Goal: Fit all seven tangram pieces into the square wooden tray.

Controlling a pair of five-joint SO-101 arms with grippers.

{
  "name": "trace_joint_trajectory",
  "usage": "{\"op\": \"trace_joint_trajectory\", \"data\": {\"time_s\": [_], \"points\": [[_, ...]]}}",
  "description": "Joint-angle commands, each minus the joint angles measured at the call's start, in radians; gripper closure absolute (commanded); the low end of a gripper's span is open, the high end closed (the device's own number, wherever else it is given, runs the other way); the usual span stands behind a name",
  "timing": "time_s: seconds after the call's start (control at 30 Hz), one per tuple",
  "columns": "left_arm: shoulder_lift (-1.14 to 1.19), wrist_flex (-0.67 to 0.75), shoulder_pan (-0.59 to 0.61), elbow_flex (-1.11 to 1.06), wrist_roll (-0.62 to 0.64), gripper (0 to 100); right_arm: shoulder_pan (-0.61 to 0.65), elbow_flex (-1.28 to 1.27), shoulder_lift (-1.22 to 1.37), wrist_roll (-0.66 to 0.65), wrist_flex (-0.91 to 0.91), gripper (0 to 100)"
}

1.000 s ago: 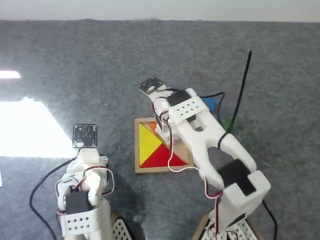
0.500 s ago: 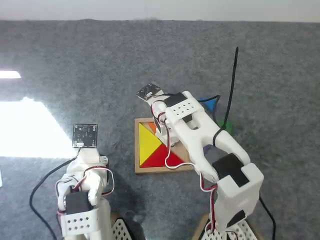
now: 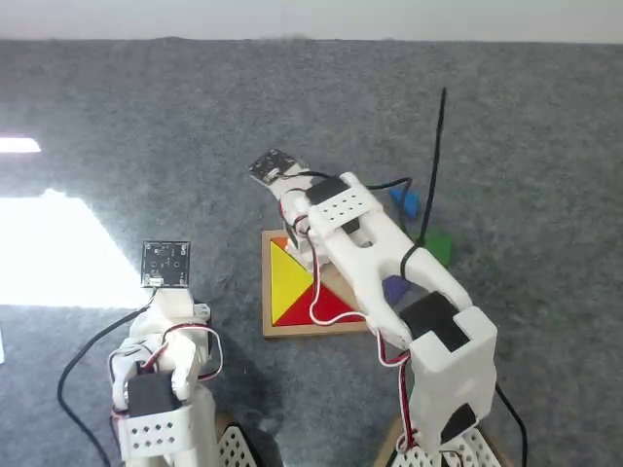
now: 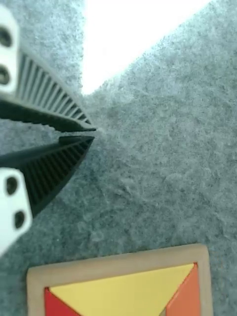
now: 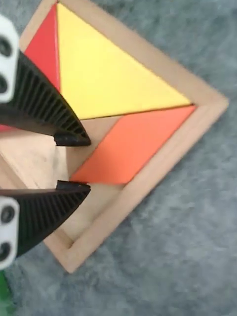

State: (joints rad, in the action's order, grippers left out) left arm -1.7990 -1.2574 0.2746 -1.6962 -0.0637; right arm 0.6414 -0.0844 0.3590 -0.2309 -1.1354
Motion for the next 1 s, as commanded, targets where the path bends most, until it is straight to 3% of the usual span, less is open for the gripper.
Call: {"op": "trace_joint_trajectory", "data": {"time_s": [0.0, 0.2, 0.43, 0.6, 0.77, 0.97], "points": [[-0.018, -0.003, 0.009, 0.013, 0.002, 99, 0.065, 0.018, -0.019, -0.009, 0.044, 86.9], [-0.018, -0.003, 0.009, 0.013, 0.002, 99, 0.015, 0.014, -0.151, -0.006, -0.035, 86.9], [-0.018, -0.003, 0.009, 0.013, 0.002, 99, -0.116, -0.141, -0.641, 0.000, -0.136, 86.9], [-0.018, -0.003, 0.009, 0.013, 0.002, 99, -0.262, -0.319, -0.908, -0.103, -0.177, 86.6], [-0.018, -0.003, 0.009, 0.013, 0.002, 99, -0.479, -0.456, -0.869, -0.193, -0.088, 86.4], [-0.018, -0.003, 0.009, 0.013, 0.002, 99, -0.596, -0.359, -0.567, -0.325, -0.035, 75.3]]}}
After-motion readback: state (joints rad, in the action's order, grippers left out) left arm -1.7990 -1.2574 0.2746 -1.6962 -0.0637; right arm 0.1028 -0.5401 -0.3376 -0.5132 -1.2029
